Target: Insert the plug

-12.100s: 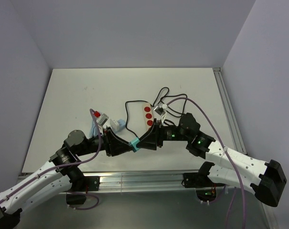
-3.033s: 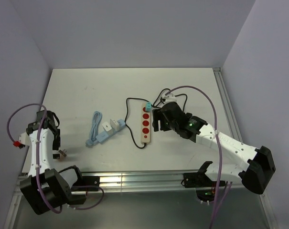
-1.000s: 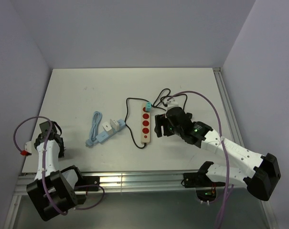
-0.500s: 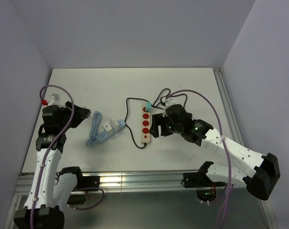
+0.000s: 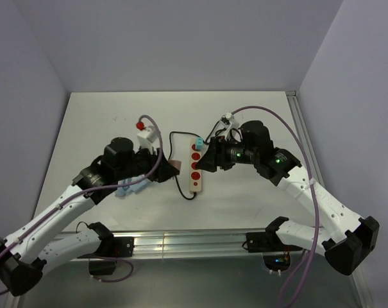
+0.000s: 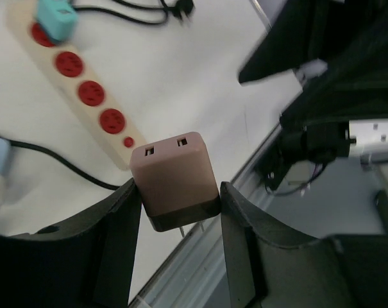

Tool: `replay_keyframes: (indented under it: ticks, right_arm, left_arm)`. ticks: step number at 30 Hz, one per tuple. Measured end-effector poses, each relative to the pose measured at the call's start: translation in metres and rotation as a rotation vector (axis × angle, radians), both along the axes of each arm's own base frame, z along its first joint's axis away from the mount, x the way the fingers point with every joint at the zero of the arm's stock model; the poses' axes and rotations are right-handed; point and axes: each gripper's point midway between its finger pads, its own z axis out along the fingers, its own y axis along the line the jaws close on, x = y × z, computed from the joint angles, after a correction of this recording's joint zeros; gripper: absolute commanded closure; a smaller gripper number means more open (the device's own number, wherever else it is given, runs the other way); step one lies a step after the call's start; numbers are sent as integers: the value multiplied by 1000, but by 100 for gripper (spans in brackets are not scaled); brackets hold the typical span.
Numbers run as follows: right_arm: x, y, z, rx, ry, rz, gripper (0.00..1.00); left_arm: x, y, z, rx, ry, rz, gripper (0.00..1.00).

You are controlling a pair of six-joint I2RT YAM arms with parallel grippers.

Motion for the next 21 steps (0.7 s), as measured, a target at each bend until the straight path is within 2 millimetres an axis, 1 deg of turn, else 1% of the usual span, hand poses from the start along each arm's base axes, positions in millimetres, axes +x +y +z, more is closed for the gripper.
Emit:
replay_keyframes:
  ticks: [4,6,8,13,16,21]
  right_arm:
    - [-1,7,22,56,-3,54,27]
    - [-5,9,27,78,9,78,28]
    - [-9,10,29,99,34,103,30]
    - [-19,17,26,138,112,181,32]
    - [-24,19,20,144,149,203,32]
    - [-26,20,19,146,164,217,35]
  left_arm:
    - [-28,-36,-14,99,-45,-136,100]
    - [-42,-48,-19,139,-81,-190,99]
    - [-51,-54,-22,163,-113,-223,100]
    - [-57,-60,-23,200,-178,-243,100]
    - [-57,-62,-26,221,-194,-244,100]
    - [-54,-65,-27,232,-218,-245,100]
